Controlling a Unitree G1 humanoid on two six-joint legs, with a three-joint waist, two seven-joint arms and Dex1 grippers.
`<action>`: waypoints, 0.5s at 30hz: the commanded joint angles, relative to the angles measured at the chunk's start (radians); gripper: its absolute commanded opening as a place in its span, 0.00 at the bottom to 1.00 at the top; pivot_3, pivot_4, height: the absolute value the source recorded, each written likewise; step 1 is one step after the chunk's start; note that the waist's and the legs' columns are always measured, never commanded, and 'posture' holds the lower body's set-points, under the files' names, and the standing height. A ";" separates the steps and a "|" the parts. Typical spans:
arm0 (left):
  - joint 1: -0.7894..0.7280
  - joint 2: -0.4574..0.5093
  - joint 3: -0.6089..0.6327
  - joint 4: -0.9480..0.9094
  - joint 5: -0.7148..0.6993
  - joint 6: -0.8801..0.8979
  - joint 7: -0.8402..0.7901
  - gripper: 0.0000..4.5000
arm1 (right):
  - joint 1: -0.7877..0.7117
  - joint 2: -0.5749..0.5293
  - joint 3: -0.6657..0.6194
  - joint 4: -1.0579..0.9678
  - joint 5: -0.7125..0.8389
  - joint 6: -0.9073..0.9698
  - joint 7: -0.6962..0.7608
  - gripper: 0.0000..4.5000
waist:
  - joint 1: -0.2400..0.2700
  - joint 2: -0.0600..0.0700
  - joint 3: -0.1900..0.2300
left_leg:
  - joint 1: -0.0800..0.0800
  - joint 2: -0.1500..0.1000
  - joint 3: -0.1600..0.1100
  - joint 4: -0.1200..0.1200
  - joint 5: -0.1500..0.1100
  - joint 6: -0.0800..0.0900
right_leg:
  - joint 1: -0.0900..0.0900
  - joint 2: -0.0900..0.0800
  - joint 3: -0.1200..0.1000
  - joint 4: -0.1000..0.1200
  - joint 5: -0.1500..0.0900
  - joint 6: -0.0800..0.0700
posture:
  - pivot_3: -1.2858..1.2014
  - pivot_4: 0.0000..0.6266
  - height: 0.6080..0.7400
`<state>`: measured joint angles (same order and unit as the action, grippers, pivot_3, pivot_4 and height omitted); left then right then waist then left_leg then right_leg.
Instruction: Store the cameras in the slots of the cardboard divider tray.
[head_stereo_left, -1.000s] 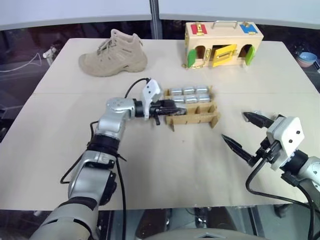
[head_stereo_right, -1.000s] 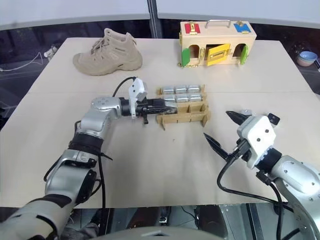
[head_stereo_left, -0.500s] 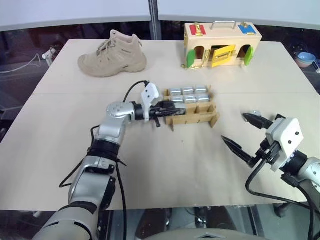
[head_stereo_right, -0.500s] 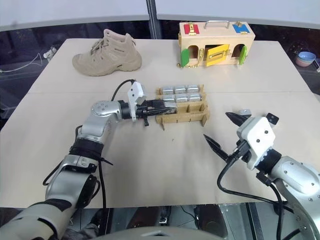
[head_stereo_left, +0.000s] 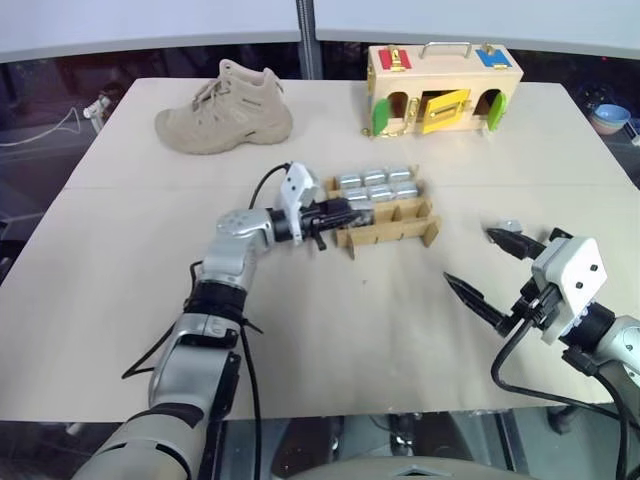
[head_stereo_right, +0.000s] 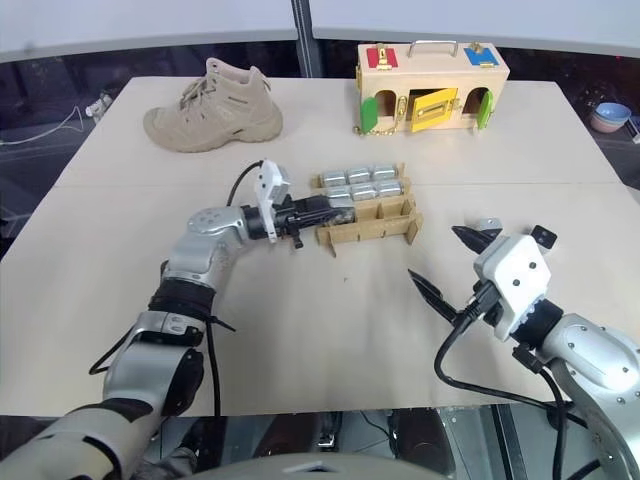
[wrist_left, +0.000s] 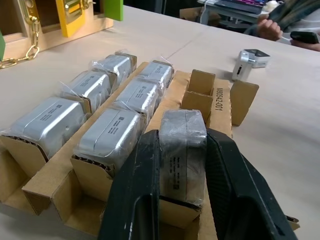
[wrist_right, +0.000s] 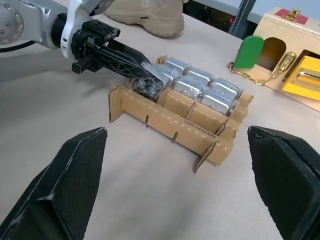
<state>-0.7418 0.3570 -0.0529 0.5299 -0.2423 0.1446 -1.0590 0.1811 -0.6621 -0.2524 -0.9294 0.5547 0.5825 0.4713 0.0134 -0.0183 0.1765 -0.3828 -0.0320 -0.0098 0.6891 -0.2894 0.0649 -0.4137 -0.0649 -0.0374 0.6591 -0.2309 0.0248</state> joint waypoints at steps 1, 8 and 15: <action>0.014 0.018 -0.014 -0.019 0.061 -0.077 0.052 0.15 | -0.007 -0.003 -0.012 -0.036 0.005 -0.006 -0.008 1.00 | 0.001 0.000 0.000 | 0.000 0.000 0.000 0.000 0.000 0.000 | 0.000 0.000 0.000 0.000 0.000 0.000 | 0.52 0.24 1.00; 0.064 0.041 -0.040 -0.006 0.096 -0.125 0.044 0.15 | -0.009 -0.003 -0.011 -0.037 0.008 -0.003 -0.009 1.00 | -0.001 0.000 -0.002 | 0.002 0.001 0.001 0.000 0.000 0.001 | 0.001 0.000 0.001 0.000 0.000 0.000 | 0.52 0.24 1.00; 0.057 0.051 -0.019 0.024 0.060 -0.072 0.033 0.15 | -0.002 -0.003 -0.009 -0.025 -0.001 -0.017 0.003 1.00 | -0.003 0.000 -0.002 | 0.002 0.001 0.001 0.000 -0.001 0.001 | 0.001 0.000 0.001 0.000 0.000 0.000 | 0.52 0.24 1.00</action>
<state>-0.7033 0.3765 -0.0844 0.5122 -0.2002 0.0442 -1.0305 0.1799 -0.6621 -0.2517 -0.9328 0.5563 0.5842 0.4731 0.0102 -0.0185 0.1747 -0.3806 -0.0313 -0.0088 0.6889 -0.2900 0.0658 -0.4128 -0.0647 -0.0363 0.6595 -0.2309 0.0248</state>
